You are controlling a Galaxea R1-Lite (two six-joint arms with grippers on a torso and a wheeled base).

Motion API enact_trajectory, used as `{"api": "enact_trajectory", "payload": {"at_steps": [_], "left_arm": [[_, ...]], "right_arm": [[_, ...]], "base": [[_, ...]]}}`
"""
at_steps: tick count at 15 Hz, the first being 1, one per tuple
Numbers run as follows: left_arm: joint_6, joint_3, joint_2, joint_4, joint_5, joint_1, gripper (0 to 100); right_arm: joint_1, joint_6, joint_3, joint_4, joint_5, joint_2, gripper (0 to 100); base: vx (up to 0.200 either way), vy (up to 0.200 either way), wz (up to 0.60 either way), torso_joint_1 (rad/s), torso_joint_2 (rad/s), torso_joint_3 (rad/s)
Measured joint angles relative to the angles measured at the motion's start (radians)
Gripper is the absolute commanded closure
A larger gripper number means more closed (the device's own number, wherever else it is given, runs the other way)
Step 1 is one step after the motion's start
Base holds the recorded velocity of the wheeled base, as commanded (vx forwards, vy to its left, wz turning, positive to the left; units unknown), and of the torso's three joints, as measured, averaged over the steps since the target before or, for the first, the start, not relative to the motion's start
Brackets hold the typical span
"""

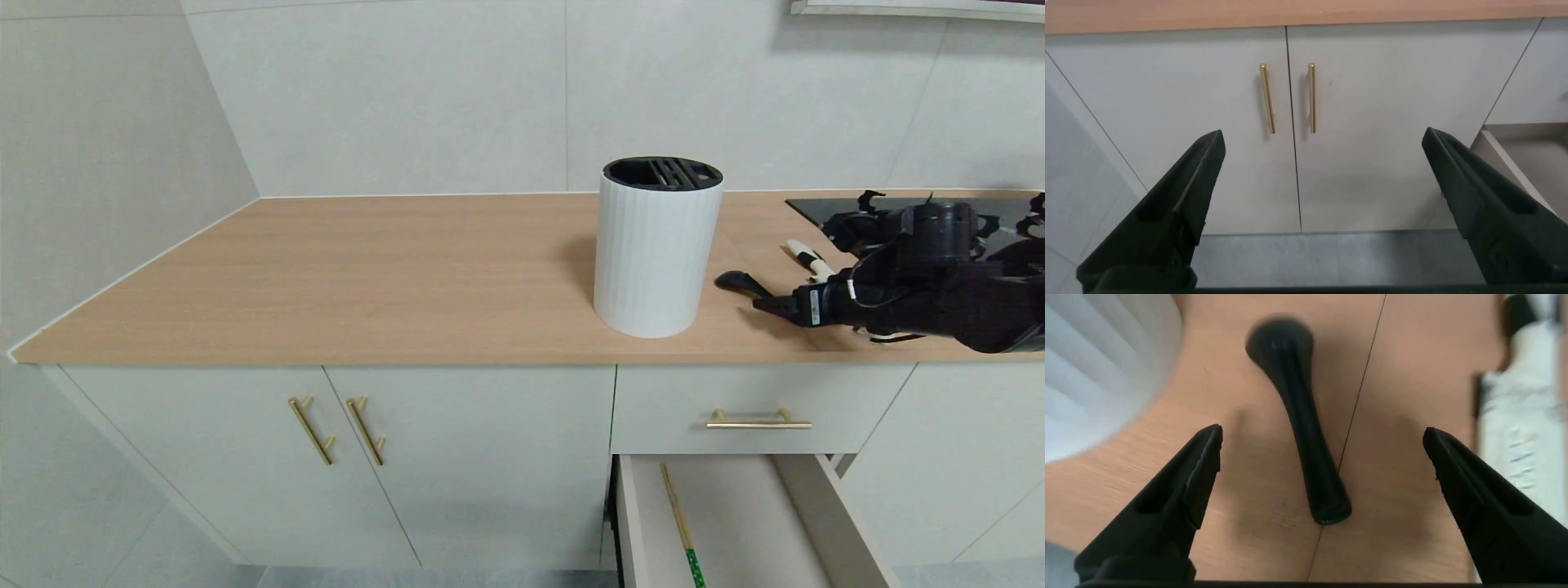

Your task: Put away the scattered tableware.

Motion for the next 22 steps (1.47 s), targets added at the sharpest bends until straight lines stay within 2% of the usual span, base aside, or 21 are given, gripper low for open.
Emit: {"api": "enact_trajectory", "payload": {"at_steps": [11,15,16,22], "left_arm": [[0.0,0.0,0.0,0.0,0.0,0.0,0],[0.0,0.0,0.0,0.0,0.0,0.0,0],[0.0,0.0,0.0,0.0,0.0,0.0,0],[0.0,0.0,0.0,0.0,0.0,0.0,0]], "right_arm": [[0.017,0.006,-0.005,-0.085,-0.015,0.053,0],[0.03,0.006,0.0,-0.134,-0.053,0.079,0],[0.031,0.006,0.0,-0.134,-0.053,0.081,100],[0.032,0.005,0.002,-0.134,-0.052,0.081,100]], "base": [[0.0,0.0,0.0,0.0,0.0,0.0],[0.0,0.0,0.0,0.0,0.0,0.0],[0.0,0.0,0.0,0.0,0.0,0.0],[0.0,0.0,0.0,0.0,0.0,0.0]]}}
